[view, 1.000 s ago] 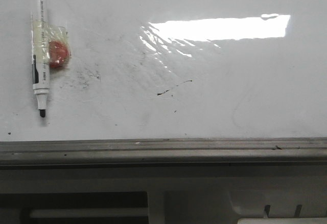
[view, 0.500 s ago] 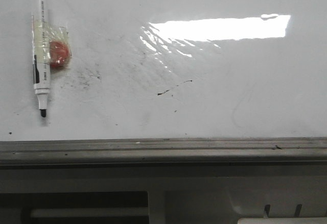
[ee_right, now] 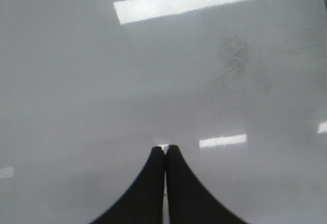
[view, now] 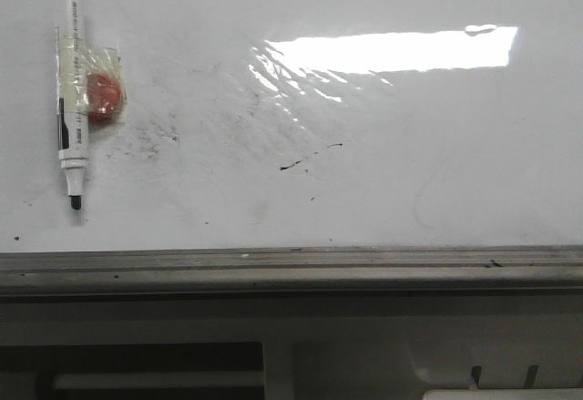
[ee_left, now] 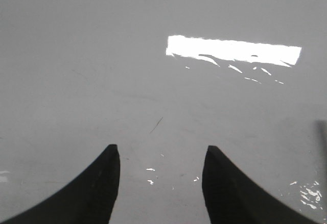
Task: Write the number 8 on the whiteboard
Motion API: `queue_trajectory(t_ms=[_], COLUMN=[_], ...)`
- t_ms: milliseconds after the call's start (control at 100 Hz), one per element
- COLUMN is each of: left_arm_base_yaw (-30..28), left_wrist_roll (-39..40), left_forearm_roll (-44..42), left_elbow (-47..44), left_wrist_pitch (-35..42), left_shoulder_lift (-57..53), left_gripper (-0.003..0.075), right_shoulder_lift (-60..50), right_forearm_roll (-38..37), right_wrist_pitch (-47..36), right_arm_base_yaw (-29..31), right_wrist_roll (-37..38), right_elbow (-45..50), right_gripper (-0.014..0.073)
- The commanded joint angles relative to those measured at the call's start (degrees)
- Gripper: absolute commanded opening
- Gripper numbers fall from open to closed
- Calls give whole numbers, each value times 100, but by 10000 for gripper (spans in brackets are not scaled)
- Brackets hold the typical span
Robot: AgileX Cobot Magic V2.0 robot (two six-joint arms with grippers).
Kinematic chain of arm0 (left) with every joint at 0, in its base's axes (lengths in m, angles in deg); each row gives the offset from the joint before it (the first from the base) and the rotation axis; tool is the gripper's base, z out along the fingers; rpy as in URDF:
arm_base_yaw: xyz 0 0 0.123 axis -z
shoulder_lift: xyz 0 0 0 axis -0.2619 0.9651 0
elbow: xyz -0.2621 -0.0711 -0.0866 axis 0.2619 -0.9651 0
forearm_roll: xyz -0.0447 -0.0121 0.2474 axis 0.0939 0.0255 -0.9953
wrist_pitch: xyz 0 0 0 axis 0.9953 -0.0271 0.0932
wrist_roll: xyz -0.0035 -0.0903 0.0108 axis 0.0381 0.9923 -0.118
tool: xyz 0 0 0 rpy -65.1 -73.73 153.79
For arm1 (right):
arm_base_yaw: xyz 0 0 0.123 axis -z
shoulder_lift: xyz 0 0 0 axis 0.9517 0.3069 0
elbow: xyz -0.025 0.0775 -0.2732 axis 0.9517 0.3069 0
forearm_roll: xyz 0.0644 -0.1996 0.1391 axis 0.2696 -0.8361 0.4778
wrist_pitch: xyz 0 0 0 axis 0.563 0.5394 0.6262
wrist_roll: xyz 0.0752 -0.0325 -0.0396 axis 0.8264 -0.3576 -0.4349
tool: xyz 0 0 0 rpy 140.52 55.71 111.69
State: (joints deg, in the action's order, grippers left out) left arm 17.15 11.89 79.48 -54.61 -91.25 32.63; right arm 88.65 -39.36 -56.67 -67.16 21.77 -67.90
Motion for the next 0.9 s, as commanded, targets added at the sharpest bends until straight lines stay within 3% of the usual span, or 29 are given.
queue_trajectory(t_ms=[0, 240, 640, 890], left_arm_base_yaw=[4, 735, 3240, 3759], left_wrist_roll=[2, -1, -1, -1], left_forearm_roll=[19, 220, 211, 232], left_elbow=[150, 150, 150, 263], left_wrist_pitch=[540, 662, 2154, 3198], left_shoulder_lift=[117, 520, 2540, 3978], left_gripper=[355, 355, 355, 355], right_shoulder_lift=[135, 135, 135, 135], right_forearm_roll=[75, 109, 109, 109], right_wrist_pitch=[-388, -367, -345, -330], right_arm_base_yaw=[27, 27, 27, 27], right_wrist_roll=[-16, -16, -16, -16], right_elbow=[-219, -219, -219, -219], right_gripper=[-66, -66, -66, -66])
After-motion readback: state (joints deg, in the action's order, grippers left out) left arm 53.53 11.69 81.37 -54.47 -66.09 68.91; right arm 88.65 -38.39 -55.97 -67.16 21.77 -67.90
